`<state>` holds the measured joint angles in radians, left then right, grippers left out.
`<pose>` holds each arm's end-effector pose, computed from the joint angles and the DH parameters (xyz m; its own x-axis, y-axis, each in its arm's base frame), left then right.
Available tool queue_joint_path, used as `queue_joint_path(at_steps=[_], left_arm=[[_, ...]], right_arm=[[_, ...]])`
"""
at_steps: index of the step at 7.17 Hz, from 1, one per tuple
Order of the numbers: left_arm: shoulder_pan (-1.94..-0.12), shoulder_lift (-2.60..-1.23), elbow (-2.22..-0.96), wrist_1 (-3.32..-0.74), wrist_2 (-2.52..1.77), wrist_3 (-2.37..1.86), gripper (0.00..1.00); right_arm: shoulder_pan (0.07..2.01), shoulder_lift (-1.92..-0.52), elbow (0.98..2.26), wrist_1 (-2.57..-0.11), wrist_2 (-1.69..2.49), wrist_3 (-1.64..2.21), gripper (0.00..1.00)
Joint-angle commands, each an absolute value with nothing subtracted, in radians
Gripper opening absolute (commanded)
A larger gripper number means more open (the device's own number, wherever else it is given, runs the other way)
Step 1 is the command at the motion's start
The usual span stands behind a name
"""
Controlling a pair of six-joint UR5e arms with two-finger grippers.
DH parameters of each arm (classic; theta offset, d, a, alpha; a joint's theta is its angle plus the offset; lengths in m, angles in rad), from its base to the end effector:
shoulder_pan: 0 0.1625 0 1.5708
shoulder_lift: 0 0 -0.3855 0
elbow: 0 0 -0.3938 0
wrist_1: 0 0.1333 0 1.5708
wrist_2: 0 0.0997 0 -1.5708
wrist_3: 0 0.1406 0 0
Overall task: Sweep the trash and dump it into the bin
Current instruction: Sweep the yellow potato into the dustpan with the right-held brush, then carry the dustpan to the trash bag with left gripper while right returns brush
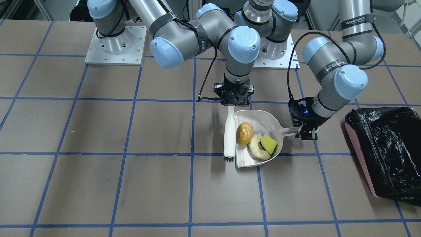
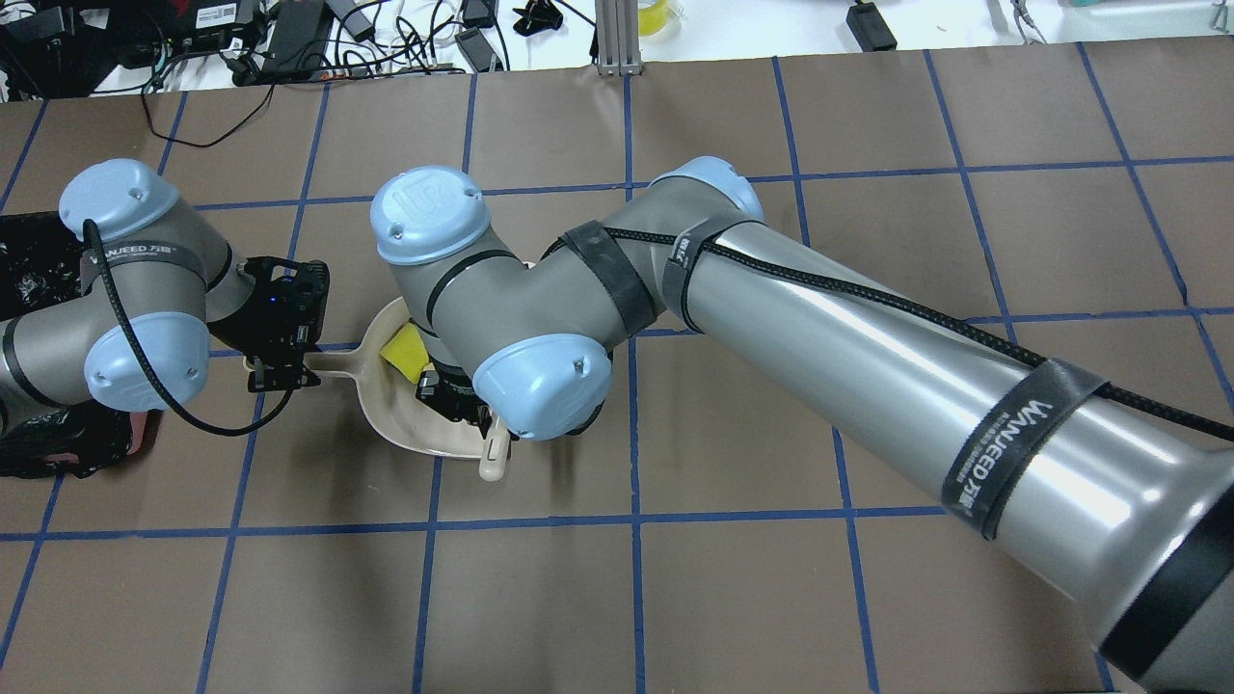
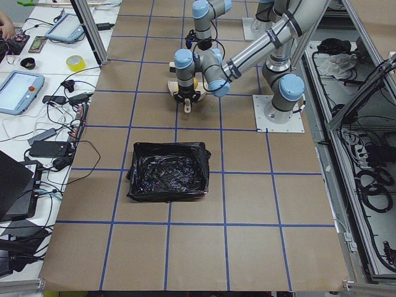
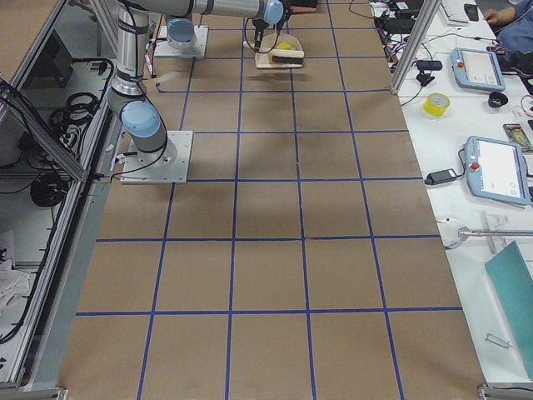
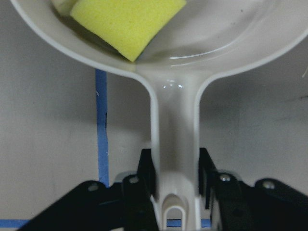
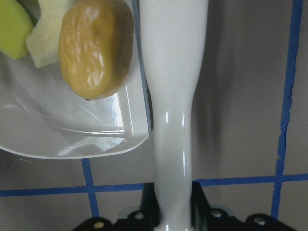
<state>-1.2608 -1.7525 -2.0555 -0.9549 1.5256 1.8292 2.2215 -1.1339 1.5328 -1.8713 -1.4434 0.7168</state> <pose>0.0109 -0.4918 0.1529 -0.0516 0.9980 0.0373 0.9970 0.0537 -0.0565 0.4907 -0.3950 0.2103 -0.9967 0.0747 -0.0308 0.0690 0.9852 0.1571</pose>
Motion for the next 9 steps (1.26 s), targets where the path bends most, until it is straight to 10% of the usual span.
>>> queue_joint_path(at_steps=[1,6,9], left_arm=[[-1.246,-1.756,-2.056,-0.962,1.488,1.83,0.02],[-1.082,-1.75,-2.017,-0.986,1.399,1.888,0.0],[-0.922,-1.749,-1.739,-1.303,1.358,1.884,0.0]], right_arm=[[2.221,-1.134,1.54,-1.873,-1.434,0.716,0.0],[1.897,-1.354,1.548,-1.665,-1.532,0.385,0.0],[1.514,-1.394,1.598,-1.61,-1.617,-0.083,0.0]])
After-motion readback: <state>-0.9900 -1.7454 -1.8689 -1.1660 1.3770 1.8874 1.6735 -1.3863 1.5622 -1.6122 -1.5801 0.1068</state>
